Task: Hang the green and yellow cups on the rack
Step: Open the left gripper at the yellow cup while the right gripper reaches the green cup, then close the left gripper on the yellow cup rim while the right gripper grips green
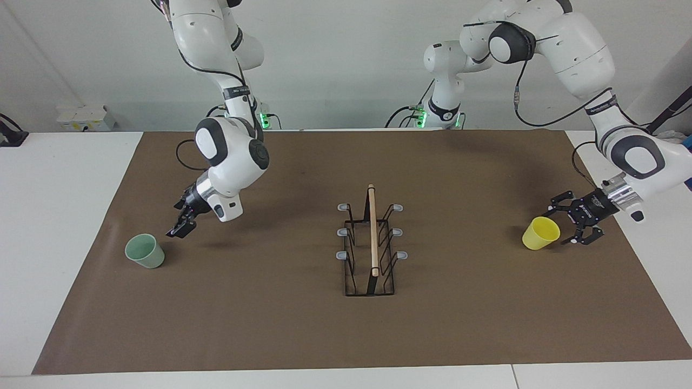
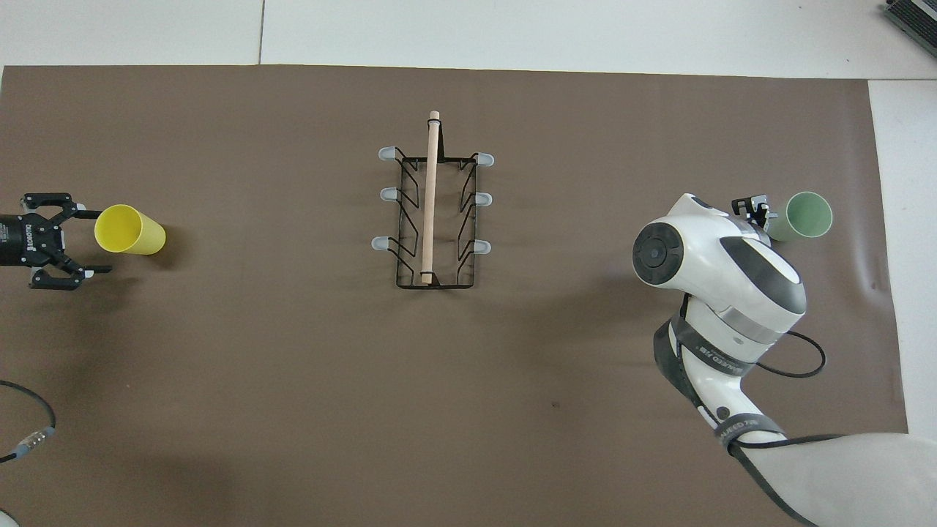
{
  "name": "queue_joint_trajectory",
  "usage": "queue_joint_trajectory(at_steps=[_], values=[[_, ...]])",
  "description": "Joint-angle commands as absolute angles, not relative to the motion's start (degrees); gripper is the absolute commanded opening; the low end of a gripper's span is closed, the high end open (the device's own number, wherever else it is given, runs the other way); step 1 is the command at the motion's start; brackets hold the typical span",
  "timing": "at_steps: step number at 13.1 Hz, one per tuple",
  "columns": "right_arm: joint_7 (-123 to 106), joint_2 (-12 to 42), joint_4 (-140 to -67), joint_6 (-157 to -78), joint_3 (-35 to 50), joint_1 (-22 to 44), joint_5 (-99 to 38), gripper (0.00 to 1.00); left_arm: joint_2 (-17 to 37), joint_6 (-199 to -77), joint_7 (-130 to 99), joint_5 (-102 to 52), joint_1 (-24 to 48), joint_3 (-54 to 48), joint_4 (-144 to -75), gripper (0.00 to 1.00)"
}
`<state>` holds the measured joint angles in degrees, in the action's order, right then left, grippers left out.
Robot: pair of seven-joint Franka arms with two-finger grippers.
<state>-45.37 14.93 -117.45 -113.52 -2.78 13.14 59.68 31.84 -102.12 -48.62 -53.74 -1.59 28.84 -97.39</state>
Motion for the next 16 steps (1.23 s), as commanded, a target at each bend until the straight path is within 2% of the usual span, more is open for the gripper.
queue_joint_trajectory(at_steps=[1, 4, 7, 16], values=[[-39.93, 17.48, -117.16, -114.78, -2.46, 12.74, 64.76, 1.00, 30.84, -105.90, -47.02, -58.08, -0.35, 29.18, -101.52, 1.00], [-38.32, 19.07, -117.16, -116.80, -2.46, 12.66, 66.97, 1.00, 31.11, -103.29, -47.28, -67.04, -3.24, 29.18, -102.65, 1.00], [-36.21, 20.65, -117.16, -119.61, -2.46, 12.04, 71.44, 1.00, 31.20, -105.47, -45.71, -71.79, -2.37, 29.09, -106.60, 1.00], [-32.87, 23.55, -116.72, -123.30, -2.55, 8.17, 79.61, 1.00, 30.32, -104.86, -38.23, -75.94, -0.35, 28.65, -109.60, 1.00]])
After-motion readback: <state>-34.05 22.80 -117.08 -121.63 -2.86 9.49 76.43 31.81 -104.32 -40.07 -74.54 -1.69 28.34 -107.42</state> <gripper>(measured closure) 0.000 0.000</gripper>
